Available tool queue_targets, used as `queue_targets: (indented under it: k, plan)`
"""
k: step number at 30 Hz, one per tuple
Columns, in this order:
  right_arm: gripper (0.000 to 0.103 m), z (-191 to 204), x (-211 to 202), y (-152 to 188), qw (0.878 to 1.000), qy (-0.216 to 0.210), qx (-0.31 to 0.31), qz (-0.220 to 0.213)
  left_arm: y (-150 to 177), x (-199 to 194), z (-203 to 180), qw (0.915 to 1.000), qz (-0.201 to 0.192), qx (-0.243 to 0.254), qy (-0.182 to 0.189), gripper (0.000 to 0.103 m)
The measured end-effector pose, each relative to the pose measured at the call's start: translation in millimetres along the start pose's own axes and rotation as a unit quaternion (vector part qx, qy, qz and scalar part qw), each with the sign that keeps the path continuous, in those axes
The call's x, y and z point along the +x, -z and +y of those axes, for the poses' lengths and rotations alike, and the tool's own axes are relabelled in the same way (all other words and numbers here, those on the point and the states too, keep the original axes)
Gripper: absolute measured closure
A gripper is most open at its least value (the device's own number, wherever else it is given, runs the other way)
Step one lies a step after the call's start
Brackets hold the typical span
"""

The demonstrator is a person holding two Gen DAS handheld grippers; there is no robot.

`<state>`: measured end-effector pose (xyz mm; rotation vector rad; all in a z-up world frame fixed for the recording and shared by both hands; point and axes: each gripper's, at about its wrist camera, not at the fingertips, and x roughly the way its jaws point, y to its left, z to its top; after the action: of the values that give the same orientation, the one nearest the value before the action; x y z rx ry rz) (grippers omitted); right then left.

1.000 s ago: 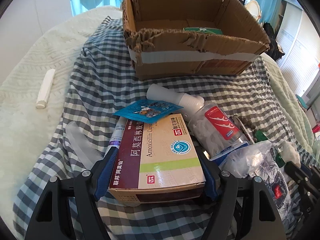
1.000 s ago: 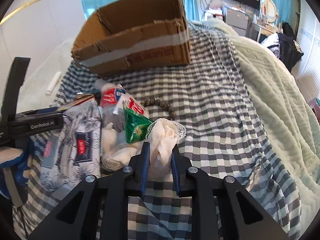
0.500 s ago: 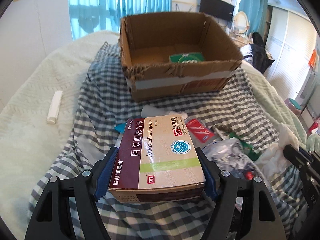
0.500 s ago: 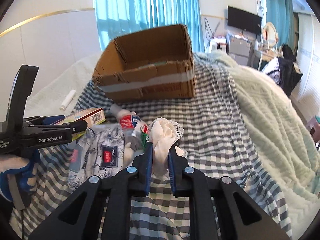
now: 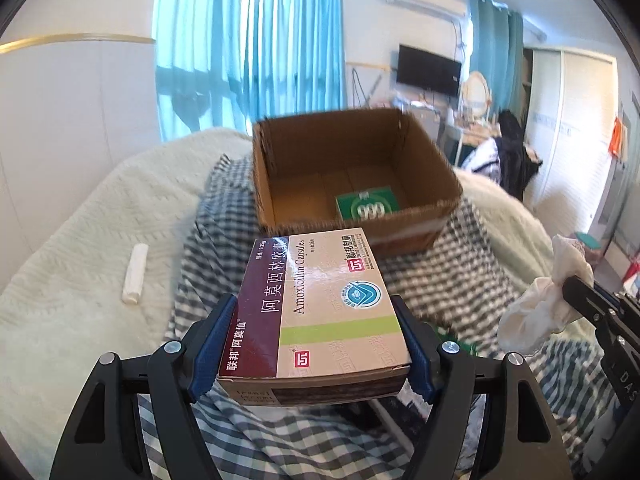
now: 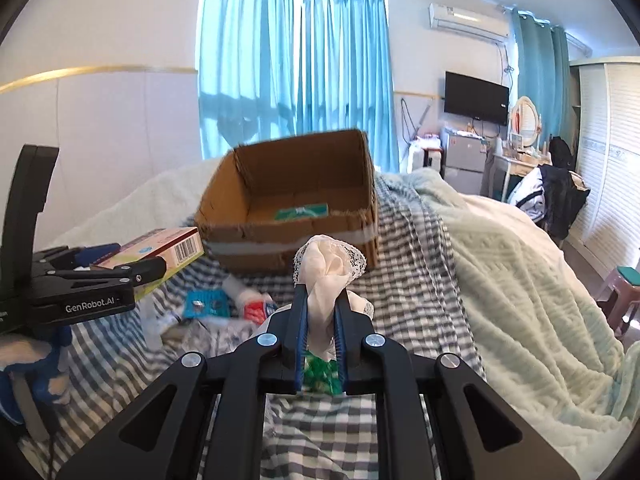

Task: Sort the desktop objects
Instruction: 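Carry the Amoxicillin box and tissue over the cardboard box with both tools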

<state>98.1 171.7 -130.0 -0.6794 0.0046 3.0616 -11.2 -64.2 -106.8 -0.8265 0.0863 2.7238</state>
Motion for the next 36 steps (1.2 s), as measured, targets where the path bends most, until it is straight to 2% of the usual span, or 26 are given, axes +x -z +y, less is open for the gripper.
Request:
queue_targets:
  k: [5, 7, 9, 12, 19, 24, 29, 36]
  plan:
    - [0.092, 1.9, -3.1, -20.1, 1.000, -0.005, 0.006, -0.022, -15.3, -9.0, -1.0, 0.9998, -0.018, -0.003, 0.010, 0.027]
    - [0.093, 6.2, -3.1, -27.0, 1.000, 0.005, -0.007, -0.029, -22.0, -10.3, -1.1, 0.9994, -0.019, -0.010, 0.027, 0.027]
    - [0.094, 12.5, -3.2, -33.3, 0.999, 0.017, -0.028, -0.039, -30.1, -12.9, -3.4, 0.9992, -0.028, -0.006, 0.028, 0.027]
    - [0.094, 15.2, -3.2, -47.5, 0.998, 0.007, -0.025, -0.049, -39.7, -18.3, -3.8, 0.9986, -0.043, -0.005, 0.031, 0.027]
    - [0.094, 29.7, -7.6, -80.4, 0.994, 0.006, -0.048, -0.094, -59.7, -29.9, -4.4, 0.9967, -0.078, 0.004, 0.023, 0.027]
    - [0.094, 31.5, -8.5, -108.6, 0.992, -0.017, -0.039, -0.122, -79.7, -36.7, -4.1, 0.9935, -0.112, 0.015, 0.010, 0.027]
    - [0.094, 28.3, -4.3, -130.2, 0.989, -0.004, -0.043, -0.145, -99.3, -40.3, -5.4, 0.9890, -0.145, 0.027, 0.002, 0.027]
    - [0.094, 16.5, 7.8, -150.2, 0.986, 0.001, -0.035, -0.161, -121.4, -29.7, -4.6, 0.9850, -0.170, 0.030, 0.000, 0.027]
